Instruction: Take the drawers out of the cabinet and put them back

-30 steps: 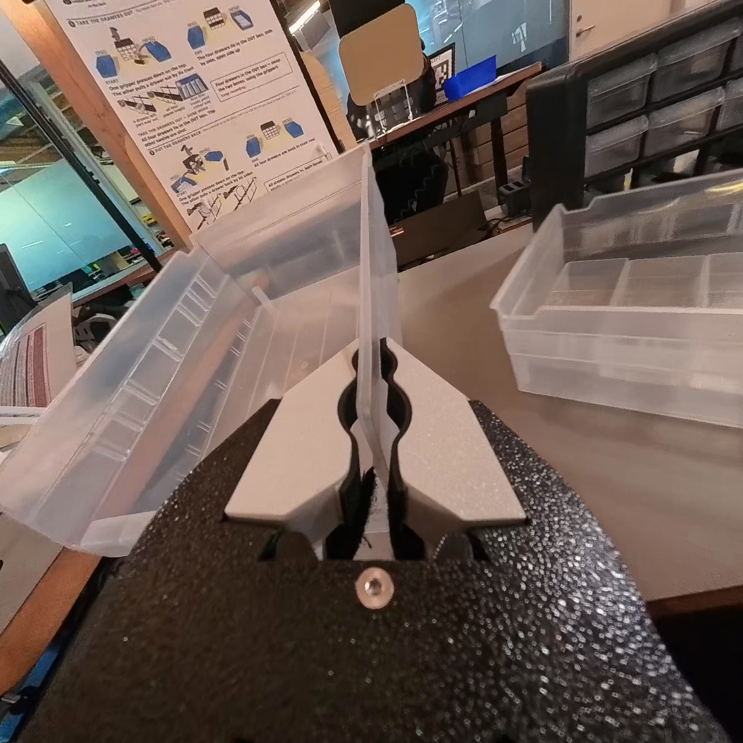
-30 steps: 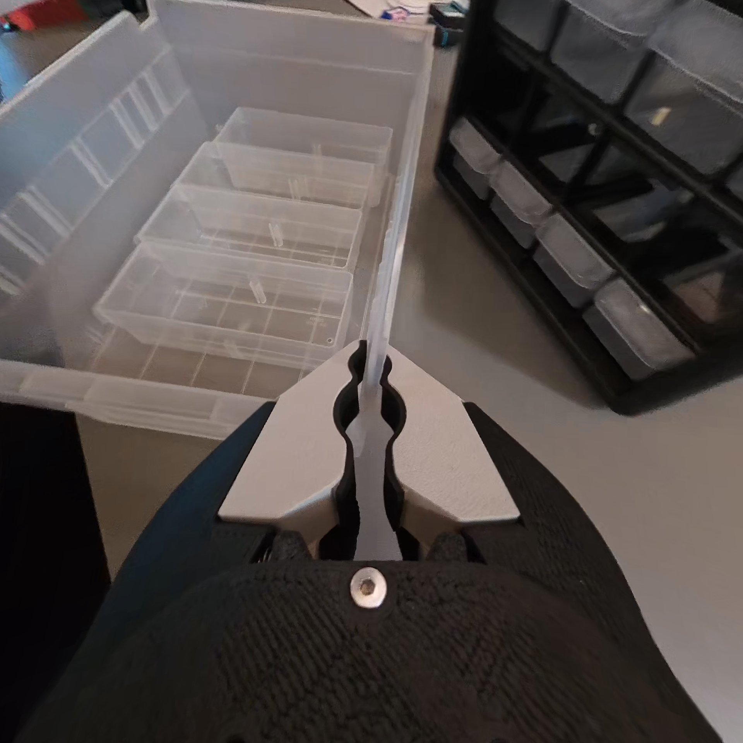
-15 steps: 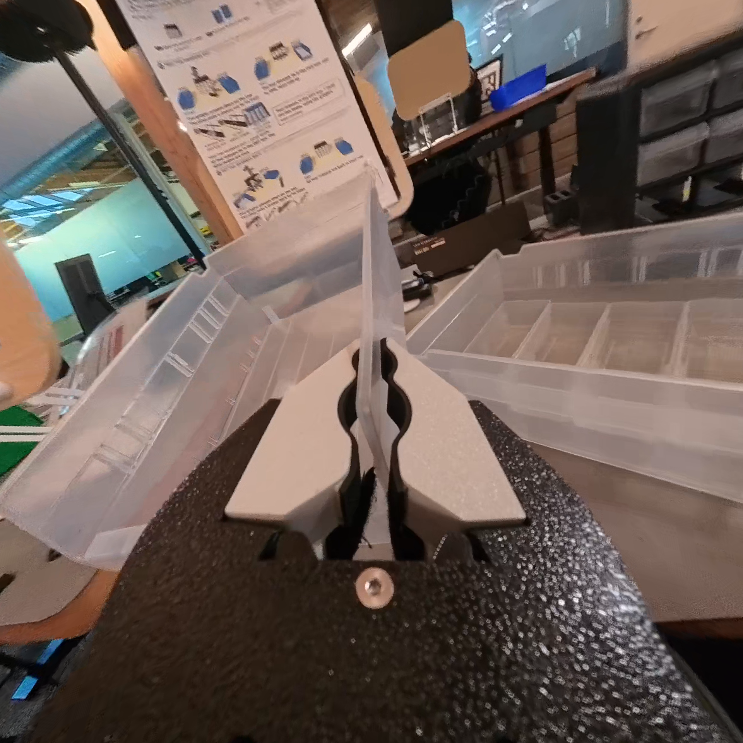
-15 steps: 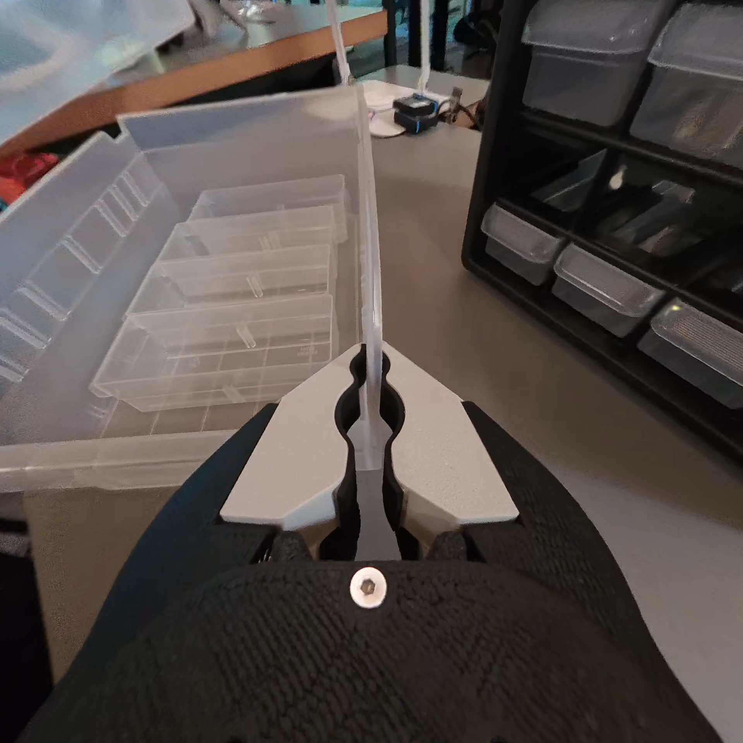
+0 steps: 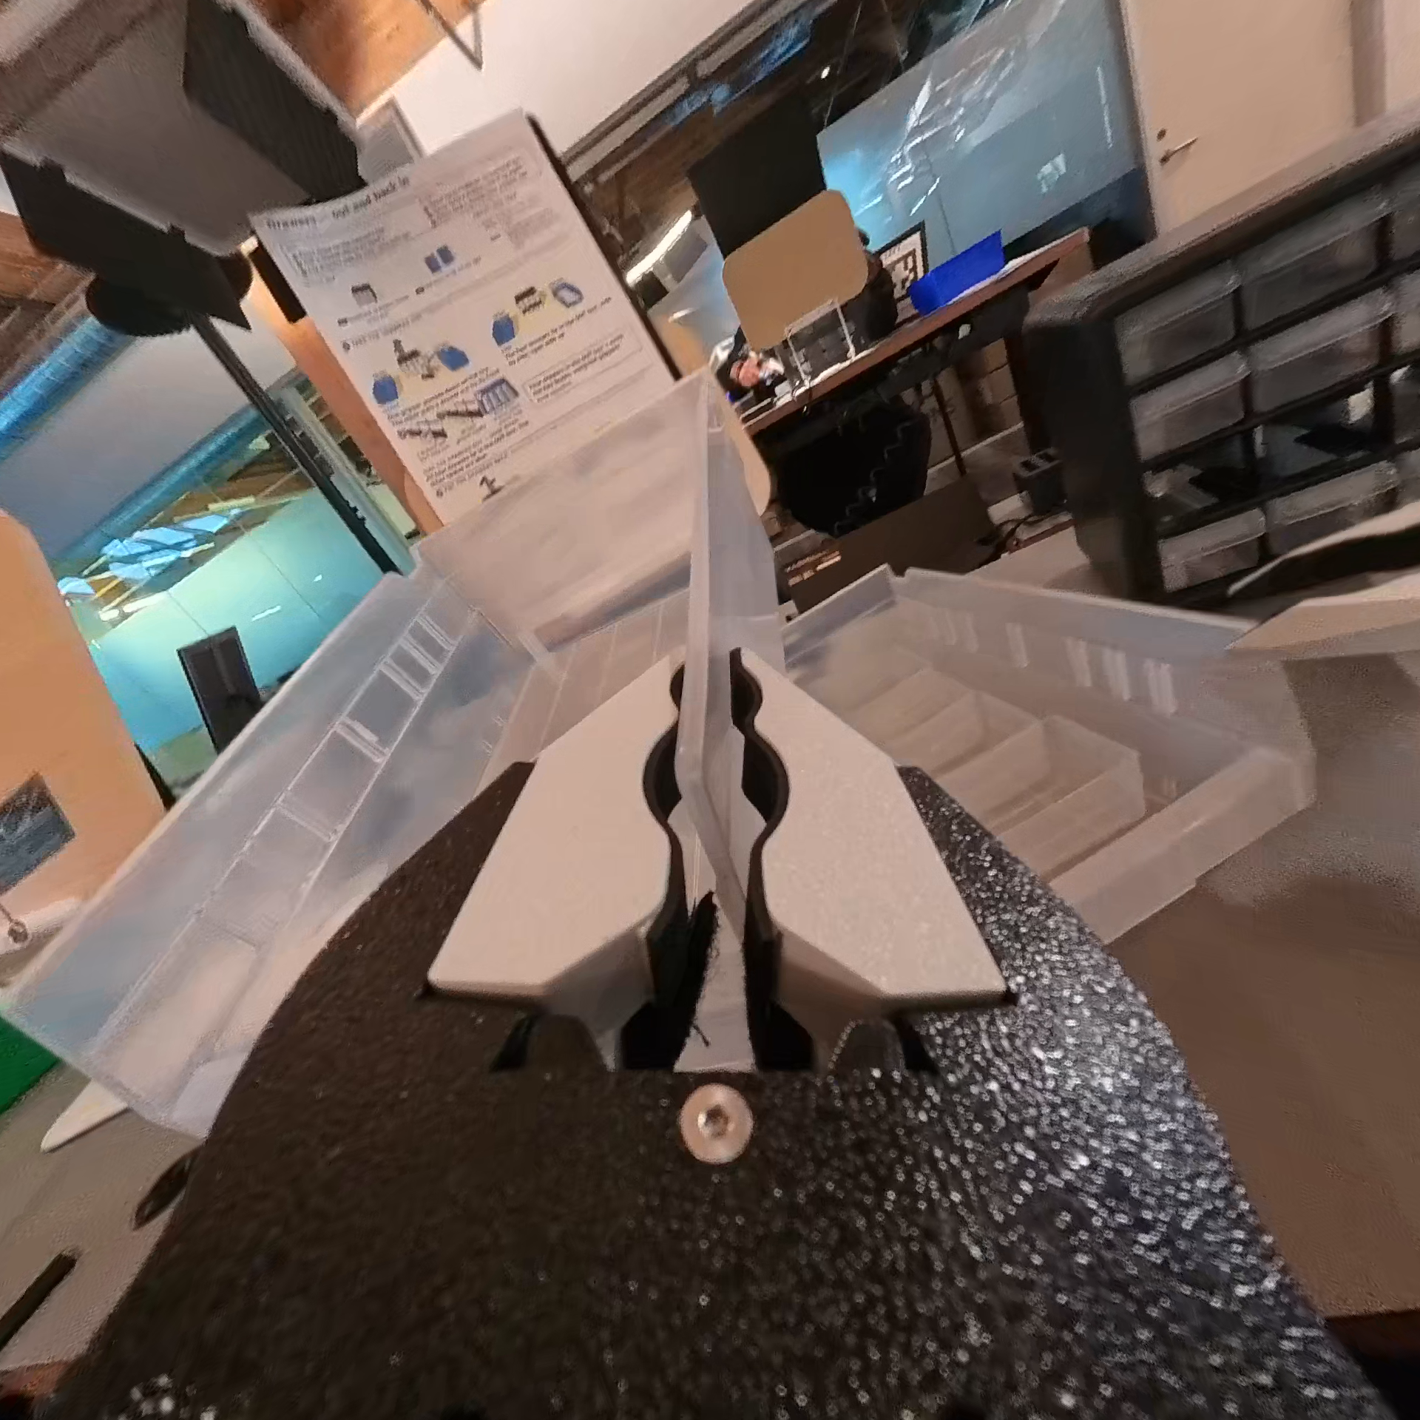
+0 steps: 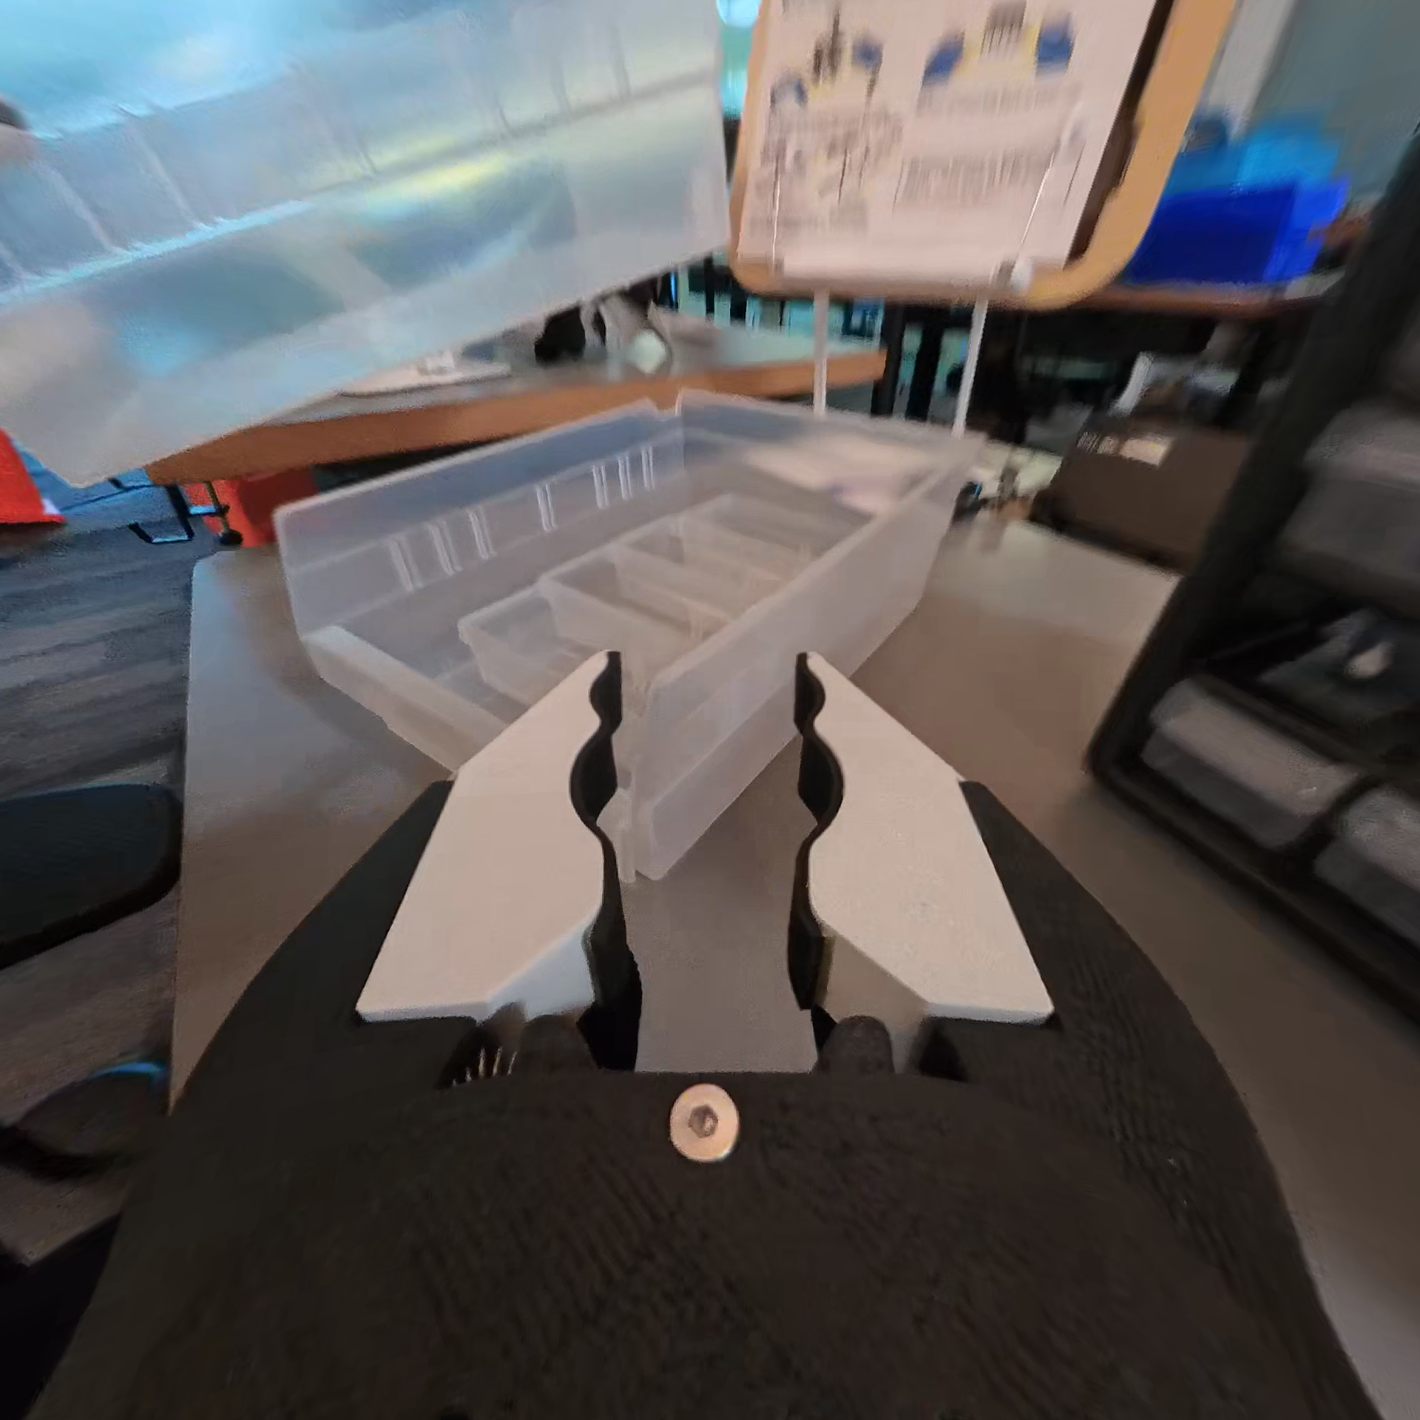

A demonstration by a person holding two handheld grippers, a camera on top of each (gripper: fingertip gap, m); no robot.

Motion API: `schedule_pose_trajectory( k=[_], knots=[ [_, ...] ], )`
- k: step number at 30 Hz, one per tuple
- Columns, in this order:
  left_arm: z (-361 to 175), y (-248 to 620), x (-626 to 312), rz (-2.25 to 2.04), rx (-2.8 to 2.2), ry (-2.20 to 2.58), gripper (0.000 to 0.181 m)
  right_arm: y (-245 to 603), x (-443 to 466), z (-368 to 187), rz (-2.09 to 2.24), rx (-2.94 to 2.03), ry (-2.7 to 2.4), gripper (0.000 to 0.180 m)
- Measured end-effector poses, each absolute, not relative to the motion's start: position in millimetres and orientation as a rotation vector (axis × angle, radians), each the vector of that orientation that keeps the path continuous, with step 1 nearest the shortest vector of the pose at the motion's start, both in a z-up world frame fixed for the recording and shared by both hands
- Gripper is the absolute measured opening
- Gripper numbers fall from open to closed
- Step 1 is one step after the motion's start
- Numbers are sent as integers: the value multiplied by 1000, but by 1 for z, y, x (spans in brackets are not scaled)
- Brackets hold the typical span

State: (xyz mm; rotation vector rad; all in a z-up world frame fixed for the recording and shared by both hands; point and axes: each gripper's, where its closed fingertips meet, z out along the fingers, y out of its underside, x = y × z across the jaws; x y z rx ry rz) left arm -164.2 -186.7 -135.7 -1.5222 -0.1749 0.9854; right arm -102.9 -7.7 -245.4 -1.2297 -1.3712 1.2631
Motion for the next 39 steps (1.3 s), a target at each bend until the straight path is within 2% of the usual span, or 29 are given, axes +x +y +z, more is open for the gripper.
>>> schedule_pose_trajectory(
  k=[6,10,18,21,29,30,39],
  knots=[
    [-101,-165,-101,908,-1401,-17,3,45,12,-172,1044,-888,-1130,49],
    [-82,-134,-39,742,-1312,150,2,117,122,-140,797,-888,-852,47],
    [-63,-48,92,352,-1176,548,3,208,332,-148,468,-1078,-363,45],
    [-66,-16,140,182,-1131,657,3,229,372,-151,401,-1100,-266,55],
    [-127,61,245,-112,-1172,867,4,251,425,-157,300,-1131,-120,56],
    [-138,71,253,-130,-1192,886,4,252,433,-157,269,-1131,-100,50],
    [-220,136,268,-150,-1420,873,4,264,438,-166,303,-1178,-75,55]
  ],
)
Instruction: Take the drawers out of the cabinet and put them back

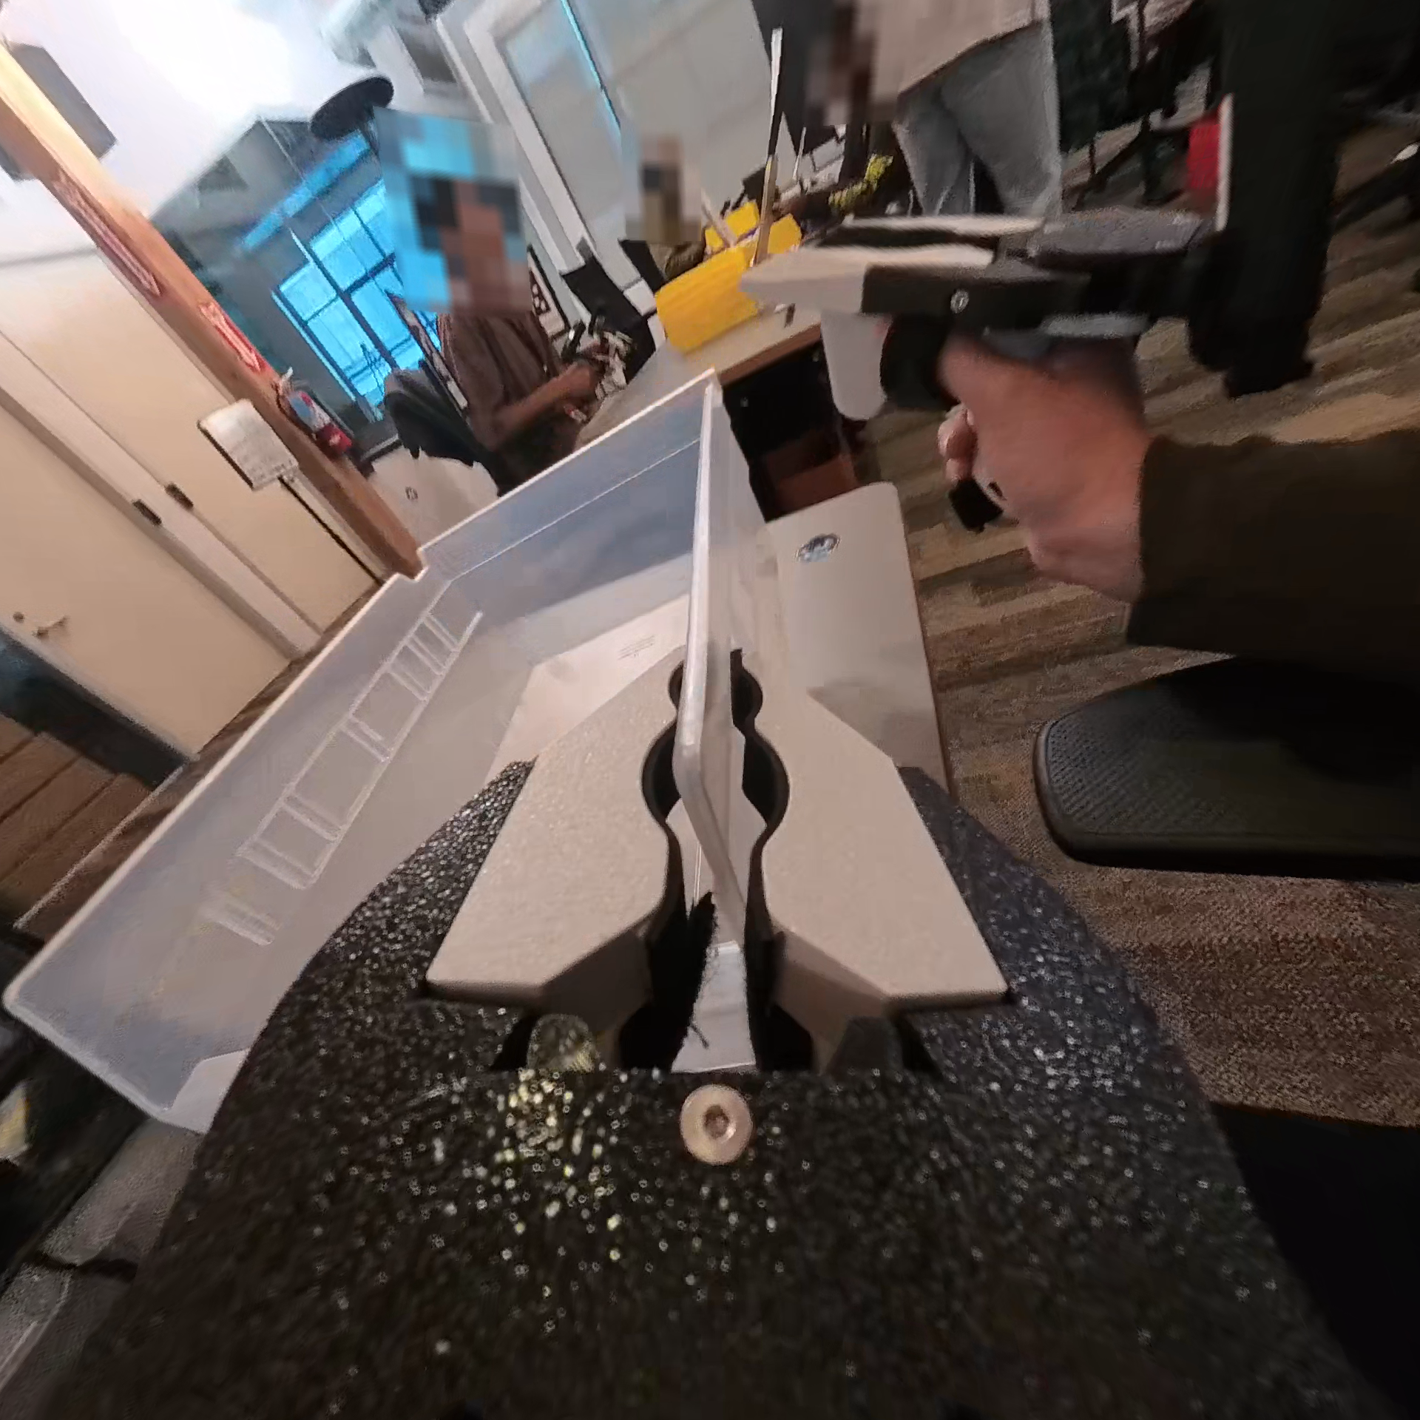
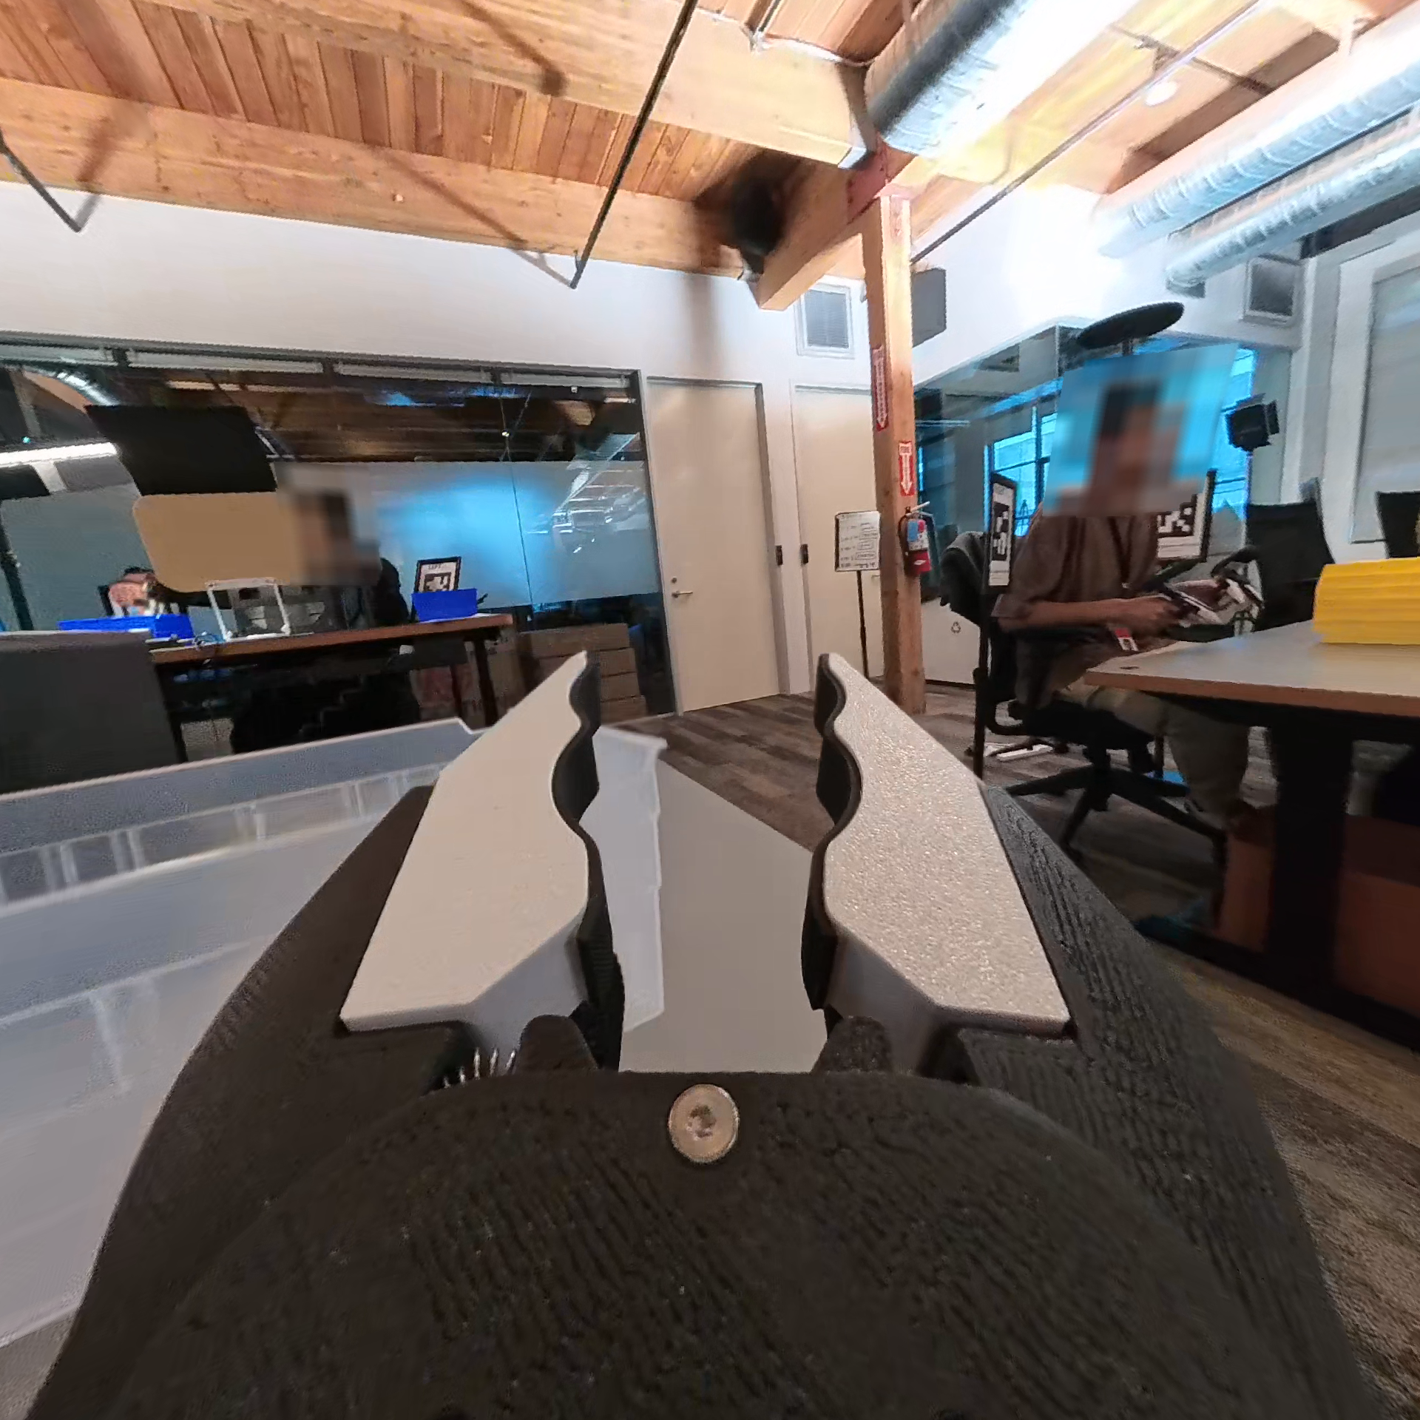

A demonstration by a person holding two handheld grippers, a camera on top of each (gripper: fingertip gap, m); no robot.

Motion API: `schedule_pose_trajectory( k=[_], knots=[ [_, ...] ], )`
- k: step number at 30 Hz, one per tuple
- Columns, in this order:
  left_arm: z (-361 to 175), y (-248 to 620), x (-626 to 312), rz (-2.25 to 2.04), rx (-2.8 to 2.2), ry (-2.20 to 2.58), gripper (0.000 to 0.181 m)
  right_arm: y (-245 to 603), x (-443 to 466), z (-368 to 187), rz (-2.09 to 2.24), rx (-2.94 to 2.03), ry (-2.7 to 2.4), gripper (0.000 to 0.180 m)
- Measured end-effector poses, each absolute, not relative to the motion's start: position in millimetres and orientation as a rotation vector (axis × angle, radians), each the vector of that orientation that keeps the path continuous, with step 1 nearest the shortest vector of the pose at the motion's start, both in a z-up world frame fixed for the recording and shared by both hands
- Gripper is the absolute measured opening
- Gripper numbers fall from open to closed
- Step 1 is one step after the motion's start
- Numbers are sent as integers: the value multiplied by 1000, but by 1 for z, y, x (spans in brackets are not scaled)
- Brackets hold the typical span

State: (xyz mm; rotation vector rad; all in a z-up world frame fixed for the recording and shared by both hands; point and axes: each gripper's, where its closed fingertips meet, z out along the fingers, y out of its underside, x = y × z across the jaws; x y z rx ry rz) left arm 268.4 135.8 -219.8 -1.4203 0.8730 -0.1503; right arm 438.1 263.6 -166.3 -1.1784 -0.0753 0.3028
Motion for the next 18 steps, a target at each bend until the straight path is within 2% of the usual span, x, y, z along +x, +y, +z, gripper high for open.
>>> schedule_pose_trajectory(
  k=[6,15,18],
  knots=[
    [-249,147,261,-131,-1501,874,4,266,415,-170,310,-1204,-162,55],
    [-265,145,260,-129,-1489,867,5,268,400,-174,369,-1221,-199,55],
    [-272,143,262,-119,-1467,872,7,267,397,-174,368,-1216,-197,62]
  ],
)
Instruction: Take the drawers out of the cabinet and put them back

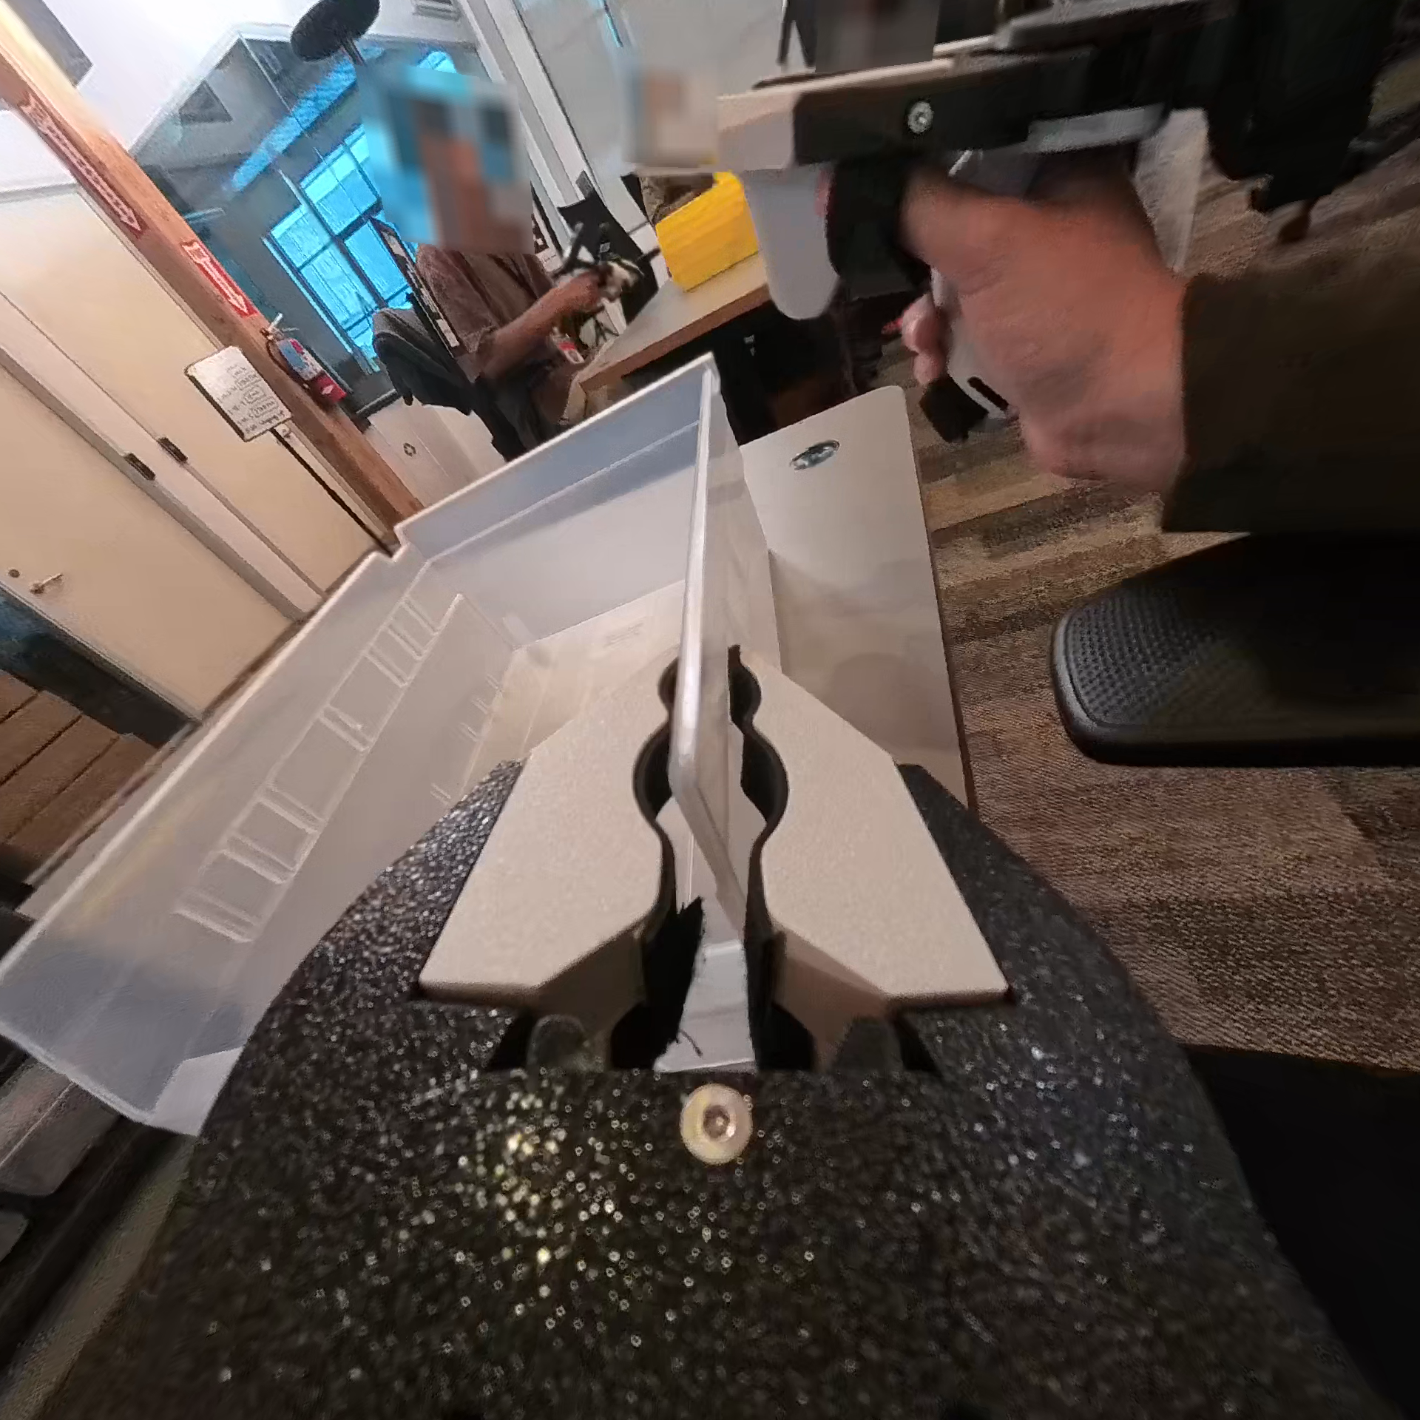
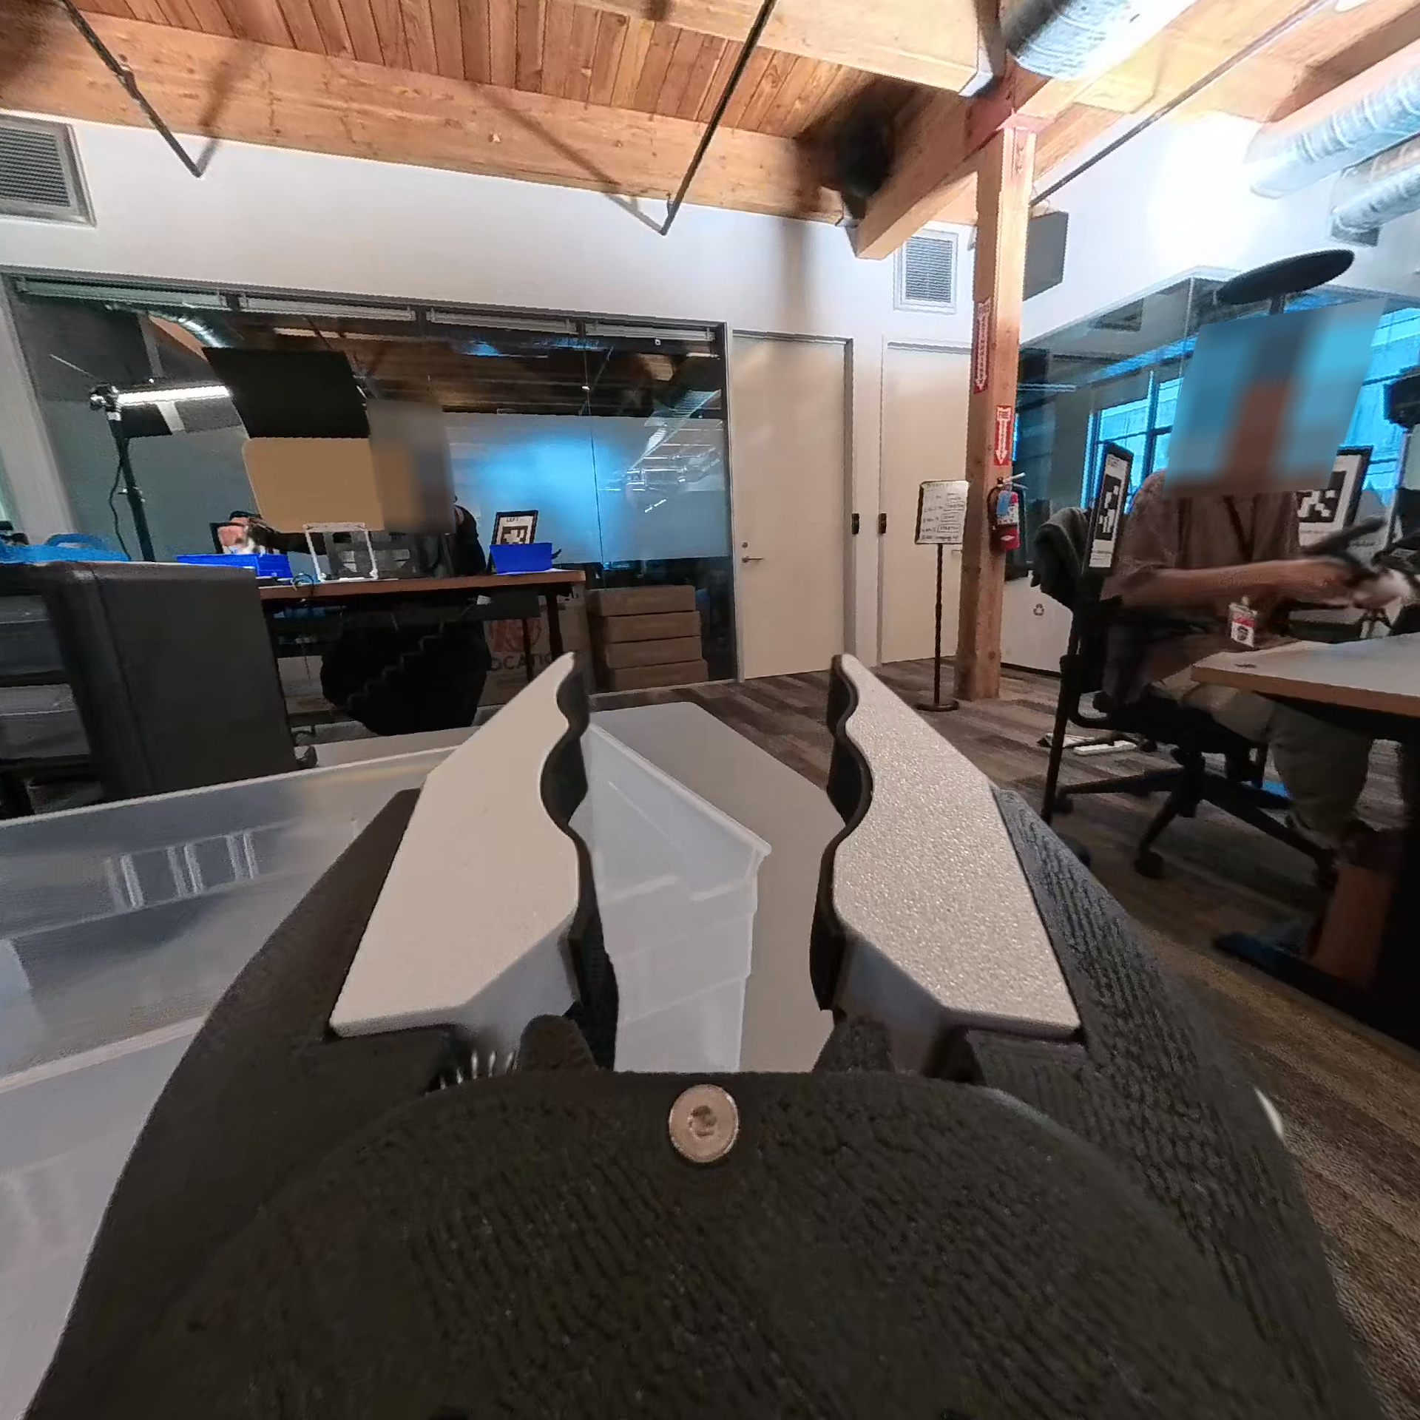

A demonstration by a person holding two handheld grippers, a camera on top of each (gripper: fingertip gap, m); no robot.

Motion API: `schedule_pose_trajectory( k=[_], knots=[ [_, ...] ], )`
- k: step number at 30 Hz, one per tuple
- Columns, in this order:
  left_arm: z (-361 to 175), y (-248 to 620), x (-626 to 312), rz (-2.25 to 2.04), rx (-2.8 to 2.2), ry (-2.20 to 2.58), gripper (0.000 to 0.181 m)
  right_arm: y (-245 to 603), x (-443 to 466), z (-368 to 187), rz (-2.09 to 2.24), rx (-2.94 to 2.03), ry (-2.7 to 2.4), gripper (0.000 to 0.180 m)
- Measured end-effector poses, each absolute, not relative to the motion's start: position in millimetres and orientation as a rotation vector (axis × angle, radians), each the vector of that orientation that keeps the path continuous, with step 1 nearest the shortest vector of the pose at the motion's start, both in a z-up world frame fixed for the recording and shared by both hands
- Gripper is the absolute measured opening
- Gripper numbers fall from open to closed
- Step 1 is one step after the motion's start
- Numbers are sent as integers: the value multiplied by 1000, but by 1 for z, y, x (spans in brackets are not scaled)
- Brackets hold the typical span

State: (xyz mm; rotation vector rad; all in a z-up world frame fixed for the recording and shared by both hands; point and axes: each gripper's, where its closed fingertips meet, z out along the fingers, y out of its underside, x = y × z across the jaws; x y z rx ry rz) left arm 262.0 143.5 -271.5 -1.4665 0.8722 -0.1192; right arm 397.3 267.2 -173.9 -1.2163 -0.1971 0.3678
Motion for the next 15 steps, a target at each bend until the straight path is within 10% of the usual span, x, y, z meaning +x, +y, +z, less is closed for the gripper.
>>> schedule_pose_trajectory(
  k=[5,15],
  knots=[
    [-256,128,257,-147,-1452,869,56,263,385,-175,357,-1218,-236,71],
    [-201,16,84,64,-1469,502,83,226,322,-177,306,-1305,-376,122]
  ],
)
